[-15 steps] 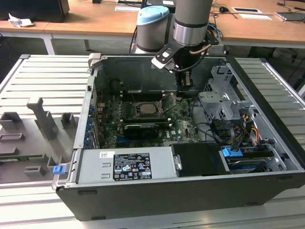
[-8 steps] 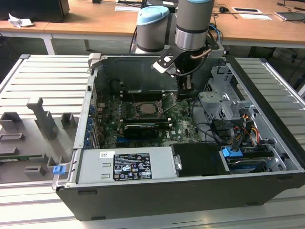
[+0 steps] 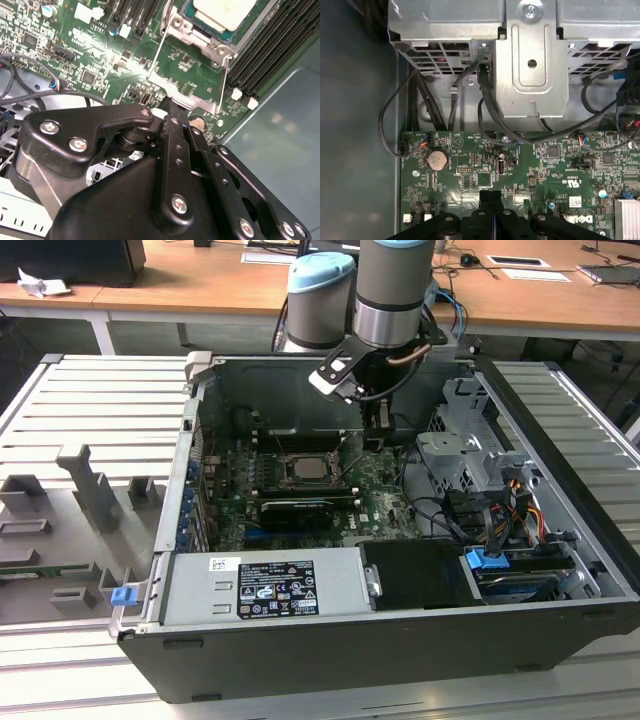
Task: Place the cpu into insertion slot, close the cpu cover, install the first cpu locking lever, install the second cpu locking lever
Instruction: 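Close the cpu cover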
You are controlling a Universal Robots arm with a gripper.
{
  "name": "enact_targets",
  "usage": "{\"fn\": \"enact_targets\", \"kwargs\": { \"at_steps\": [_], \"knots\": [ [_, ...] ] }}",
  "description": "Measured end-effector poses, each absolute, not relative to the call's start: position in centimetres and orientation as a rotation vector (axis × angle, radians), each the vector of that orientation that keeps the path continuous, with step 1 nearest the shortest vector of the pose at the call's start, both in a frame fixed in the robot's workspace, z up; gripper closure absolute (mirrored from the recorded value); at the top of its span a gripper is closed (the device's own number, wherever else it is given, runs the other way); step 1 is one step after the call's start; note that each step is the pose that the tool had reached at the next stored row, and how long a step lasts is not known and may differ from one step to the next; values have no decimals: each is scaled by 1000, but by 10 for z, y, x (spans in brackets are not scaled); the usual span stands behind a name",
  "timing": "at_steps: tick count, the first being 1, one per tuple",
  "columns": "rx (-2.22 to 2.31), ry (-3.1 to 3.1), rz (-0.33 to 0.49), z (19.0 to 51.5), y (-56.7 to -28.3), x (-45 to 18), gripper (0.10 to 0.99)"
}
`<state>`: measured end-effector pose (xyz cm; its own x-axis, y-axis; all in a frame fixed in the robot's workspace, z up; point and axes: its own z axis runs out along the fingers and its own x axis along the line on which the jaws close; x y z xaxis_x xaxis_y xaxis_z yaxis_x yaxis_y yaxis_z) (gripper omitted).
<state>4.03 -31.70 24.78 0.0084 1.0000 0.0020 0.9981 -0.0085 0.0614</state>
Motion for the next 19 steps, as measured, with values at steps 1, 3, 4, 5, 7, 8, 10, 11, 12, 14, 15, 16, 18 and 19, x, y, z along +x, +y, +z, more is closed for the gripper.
{"fn": "enact_targets", "kwargs": {
  "at_steps": [1, 3, 4, 5, 7, 8, 10, 11, 12, 14, 15, 16, 18, 19],
  "knots": [
    [2200, 2182, 69, 248, -317, 39, 980],
    [2200, 2182, 69, 248, -317, 34, 980],
    [2201, 2182, 69, 248, -317, 33, 980],
    [2200, 2182, 69, 248, -317, 30, 980],
    [2200, 2182, 69, 248, -317, 25, 980],
    [2200, 2182, 69, 248, -317, 22, 980],
    [2201, 2182, 69, 248, -317, 20, 980],
    [2200, 2182, 69, 248, -317, 18, 980],
    [2200, 2182, 69, 248, -317, 17, 980],
    [2200, 2182, 69, 248, -317, 13, 980],
    [2200, 2182, 69, 248, -317, 11, 980],
    [2200, 2182, 69, 248, -317, 10, 980],
    [2200, 2182, 69, 248, -317, 7, 980],
    [2200, 2182, 69, 248, -317, 6, 980]
  ]
}}
